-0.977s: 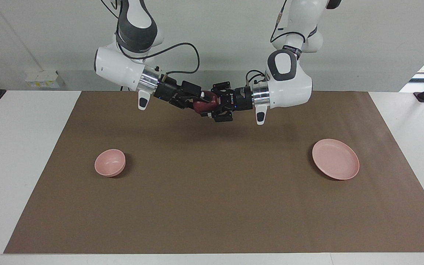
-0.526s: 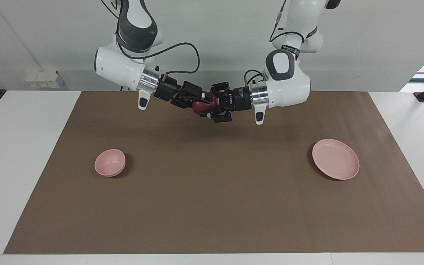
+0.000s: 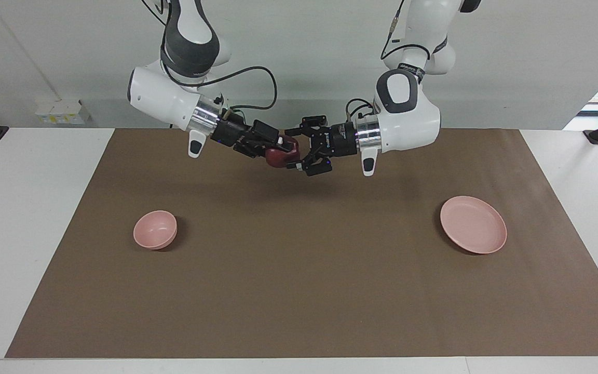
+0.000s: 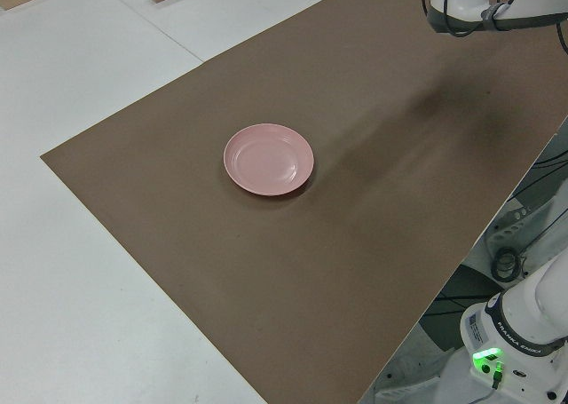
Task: Move apple from plate to bowl
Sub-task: 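Open the left gripper and withdraw while the right gripper carries the apple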
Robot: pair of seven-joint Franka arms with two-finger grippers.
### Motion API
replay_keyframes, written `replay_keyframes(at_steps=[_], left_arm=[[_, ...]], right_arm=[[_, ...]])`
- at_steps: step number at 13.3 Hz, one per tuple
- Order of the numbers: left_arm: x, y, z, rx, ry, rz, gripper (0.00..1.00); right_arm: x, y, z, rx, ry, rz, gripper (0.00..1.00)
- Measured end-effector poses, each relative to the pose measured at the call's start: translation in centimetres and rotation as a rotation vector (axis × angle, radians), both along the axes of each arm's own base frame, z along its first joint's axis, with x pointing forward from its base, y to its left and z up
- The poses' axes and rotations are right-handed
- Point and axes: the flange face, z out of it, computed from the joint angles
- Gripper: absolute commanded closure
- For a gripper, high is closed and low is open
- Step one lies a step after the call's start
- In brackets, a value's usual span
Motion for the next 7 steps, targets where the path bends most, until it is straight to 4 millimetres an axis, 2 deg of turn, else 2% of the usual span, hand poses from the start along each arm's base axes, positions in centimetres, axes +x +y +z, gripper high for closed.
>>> replay_keyframes(at_steps=[3, 7], left_arm=[[1.2, 2.3, -0.5, 0.088, -0.115, -0.028, 0.0], [2.6, 5.6, -1.3, 0.226, -0.3, -0.105, 0.0]], right_arm=[[0.7, -3.8, -1.0, -0.14, -0.019, 0.001, 1.0], [1.0, -8.5, -3.1, -0.477, -0.044, 0.103, 1.0]])
